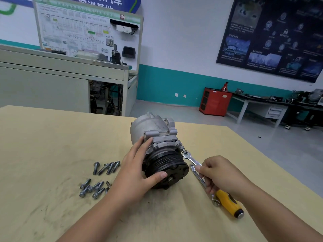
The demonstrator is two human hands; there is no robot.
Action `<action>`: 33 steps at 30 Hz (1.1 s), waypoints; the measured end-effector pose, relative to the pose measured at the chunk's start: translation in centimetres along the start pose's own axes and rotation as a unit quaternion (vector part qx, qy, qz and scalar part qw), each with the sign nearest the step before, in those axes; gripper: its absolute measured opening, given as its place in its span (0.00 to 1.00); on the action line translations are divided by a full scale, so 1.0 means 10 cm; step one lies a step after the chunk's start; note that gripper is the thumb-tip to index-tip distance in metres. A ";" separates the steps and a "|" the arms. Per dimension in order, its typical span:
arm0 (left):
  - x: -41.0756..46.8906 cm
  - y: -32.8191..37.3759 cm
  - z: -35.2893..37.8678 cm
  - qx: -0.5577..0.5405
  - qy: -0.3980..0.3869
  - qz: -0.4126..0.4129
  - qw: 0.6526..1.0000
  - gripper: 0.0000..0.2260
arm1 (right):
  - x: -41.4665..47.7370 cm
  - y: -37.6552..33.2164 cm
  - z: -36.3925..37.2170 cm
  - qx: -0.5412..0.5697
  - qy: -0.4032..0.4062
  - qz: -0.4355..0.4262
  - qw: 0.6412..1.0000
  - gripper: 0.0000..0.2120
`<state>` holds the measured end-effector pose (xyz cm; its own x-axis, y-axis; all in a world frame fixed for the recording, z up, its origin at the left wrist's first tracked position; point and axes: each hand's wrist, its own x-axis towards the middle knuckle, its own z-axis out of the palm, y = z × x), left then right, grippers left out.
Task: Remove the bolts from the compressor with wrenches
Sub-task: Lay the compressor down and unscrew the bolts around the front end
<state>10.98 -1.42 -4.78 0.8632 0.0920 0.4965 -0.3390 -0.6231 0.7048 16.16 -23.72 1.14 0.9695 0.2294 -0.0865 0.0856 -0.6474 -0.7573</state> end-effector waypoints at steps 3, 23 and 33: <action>0.00 0.01 0.00 -0.002 0.000 -0.001 1.000 0.38 | -0.02 -0.07 -0.03 -0.067 0.007 -0.015 0.998 0.14; 0.00 0.02 -0.01 -0.002 -0.005 -0.001 1.000 0.37 | -0.01 -0.15 -0.09 0.357 -0.128 0.225 0.897 0.11; 0.00 0.03 -0.01 0.003 -0.008 -0.005 1.000 0.38 | -0.05 -0.12 0.08 0.322 -0.084 0.160 0.929 0.10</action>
<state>10.84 -1.50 -4.46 0.8722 0.0859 0.4816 -0.3284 -0.6269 0.7065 15.40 -22.46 1.54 0.8674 0.2444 -0.4334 -0.4092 -0.1451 -0.9009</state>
